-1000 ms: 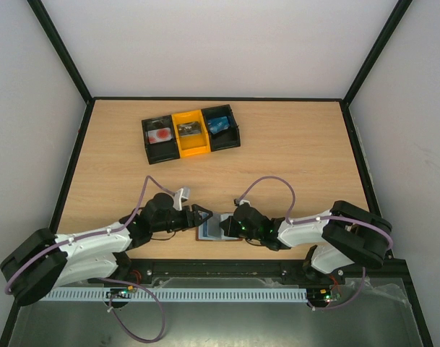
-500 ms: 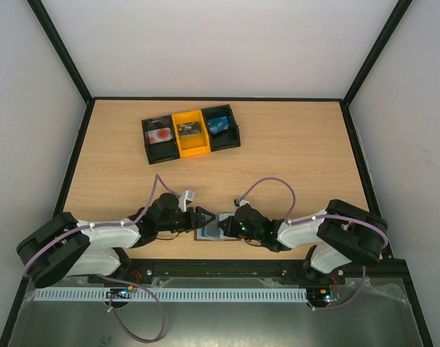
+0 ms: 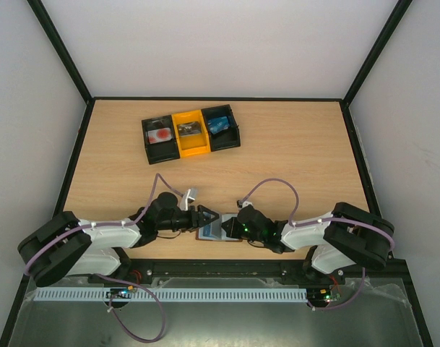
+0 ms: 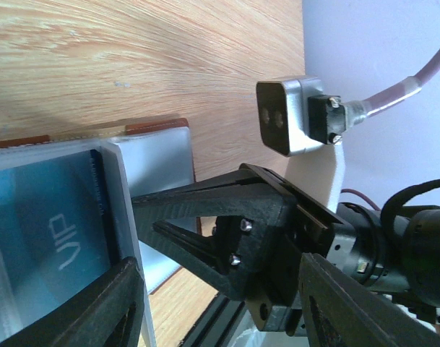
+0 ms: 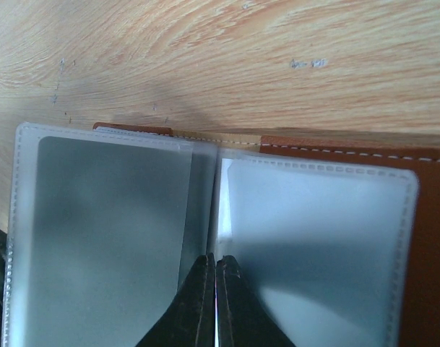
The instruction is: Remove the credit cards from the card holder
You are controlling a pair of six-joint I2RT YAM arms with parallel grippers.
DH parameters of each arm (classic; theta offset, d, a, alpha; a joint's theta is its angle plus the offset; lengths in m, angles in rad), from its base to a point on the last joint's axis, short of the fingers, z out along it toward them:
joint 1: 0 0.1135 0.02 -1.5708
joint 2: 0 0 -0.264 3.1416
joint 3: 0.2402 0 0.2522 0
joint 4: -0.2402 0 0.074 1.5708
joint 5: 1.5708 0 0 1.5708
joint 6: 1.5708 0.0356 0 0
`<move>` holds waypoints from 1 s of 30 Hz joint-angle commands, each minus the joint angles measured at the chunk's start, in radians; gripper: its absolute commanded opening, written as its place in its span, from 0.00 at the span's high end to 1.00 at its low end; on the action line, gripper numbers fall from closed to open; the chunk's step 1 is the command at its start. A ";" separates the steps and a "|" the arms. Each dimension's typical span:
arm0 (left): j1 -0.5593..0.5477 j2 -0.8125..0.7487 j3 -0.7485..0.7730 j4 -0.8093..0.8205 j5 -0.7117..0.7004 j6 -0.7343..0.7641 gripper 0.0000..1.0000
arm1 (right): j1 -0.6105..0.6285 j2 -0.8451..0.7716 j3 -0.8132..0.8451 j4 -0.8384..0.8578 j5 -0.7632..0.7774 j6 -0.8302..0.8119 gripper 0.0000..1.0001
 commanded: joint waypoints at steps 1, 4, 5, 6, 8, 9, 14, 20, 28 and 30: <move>-0.019 0.032 -0.003 0.081 0.025 -0.031 0.39 | 0.006 0.003 -0.019 -0.027 0.021 0.003 0.97; -0.033 0.050 0.008 0.101 0.027 -0.044 0.39 | 0.006 0.005 -0.018 -0.014 0.017 0.006 0.96; -0.039 0.057 0.014 0.107 0.027 -0.045 0.39 | 0.006 0.004 -0.015 -0.015 0.021 0.007 0.96; -0.045 0.064 0.019 0.109 0.028 -0.049 0.39 | 0.007 0.003 -0.014 -0.017 0.023 0.006 0.96; -0.056 0.076 0.026 0.131 0.029 -0.055 0.39 | 0.006 -0.002 -0.012 -0.019 0.027 0.005 0.96; -0.060 0.083 0.026 0.146 0.030 -0.060 0.39 | 0.006 -0.006 -0.012 -0.020 0.029 0.005 0.96; -0.066 0.085 0.017 0.190 0.035 -0.073 0.39 | 0.007 -0.027 -0.035 0.035 0.020 0.023 0.96; -0.075 0.093 0.005 0.233 0.029 -0.088 0.39 | 0.006 -0.042 -0.048 0.071 0.021 0.045 0.96; -0.086 0.156 -0.014 0.340 0.038 -0.111 0.39 | 0.006 -0.153 -0.071 0.011 0.094 0.058 0.94; -0.088 0.171 -0.010 0.350 0.039 -0.111 0.39 | 0.006 -0.211 -0.075 -0.043 0.132 0.061 0.93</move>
